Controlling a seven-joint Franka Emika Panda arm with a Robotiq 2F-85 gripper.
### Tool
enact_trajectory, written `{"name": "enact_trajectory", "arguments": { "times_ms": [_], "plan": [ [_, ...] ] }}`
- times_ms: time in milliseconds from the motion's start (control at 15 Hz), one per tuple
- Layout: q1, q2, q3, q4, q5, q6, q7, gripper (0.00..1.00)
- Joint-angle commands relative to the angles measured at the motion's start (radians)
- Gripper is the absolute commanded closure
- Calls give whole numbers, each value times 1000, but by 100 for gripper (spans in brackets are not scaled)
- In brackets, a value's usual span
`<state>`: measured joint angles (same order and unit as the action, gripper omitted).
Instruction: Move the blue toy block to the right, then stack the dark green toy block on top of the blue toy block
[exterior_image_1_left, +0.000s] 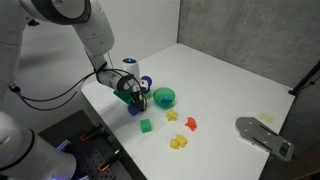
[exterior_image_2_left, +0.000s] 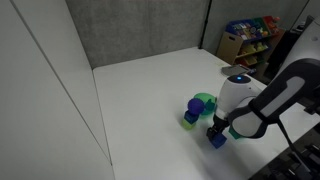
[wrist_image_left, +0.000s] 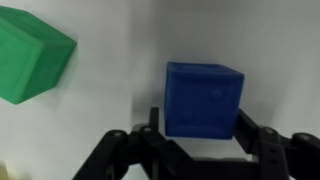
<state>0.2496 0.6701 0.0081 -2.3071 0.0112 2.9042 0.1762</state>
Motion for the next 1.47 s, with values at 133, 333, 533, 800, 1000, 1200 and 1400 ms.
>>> {"name": "enact_trajectory", "arguments": {
  "times_ms": [133,333,533,800,1000,1200,1400],
  "plan": [
    [-28,-58,21,10,37,-74,15,68],
    [-60,-109,29,5,61,-119,9,69],
    [-96,-152,16,11,74,-170,9,69],
    [-164,-189,-4,27,84,-234,4,69],
    [-208,-199,-38,35,81,-265,10,69],
    [-248,-182,-80,55,78,-278,16,69],
    [-284,-152,-119,77,77,-271,21,69]
  ]
}}
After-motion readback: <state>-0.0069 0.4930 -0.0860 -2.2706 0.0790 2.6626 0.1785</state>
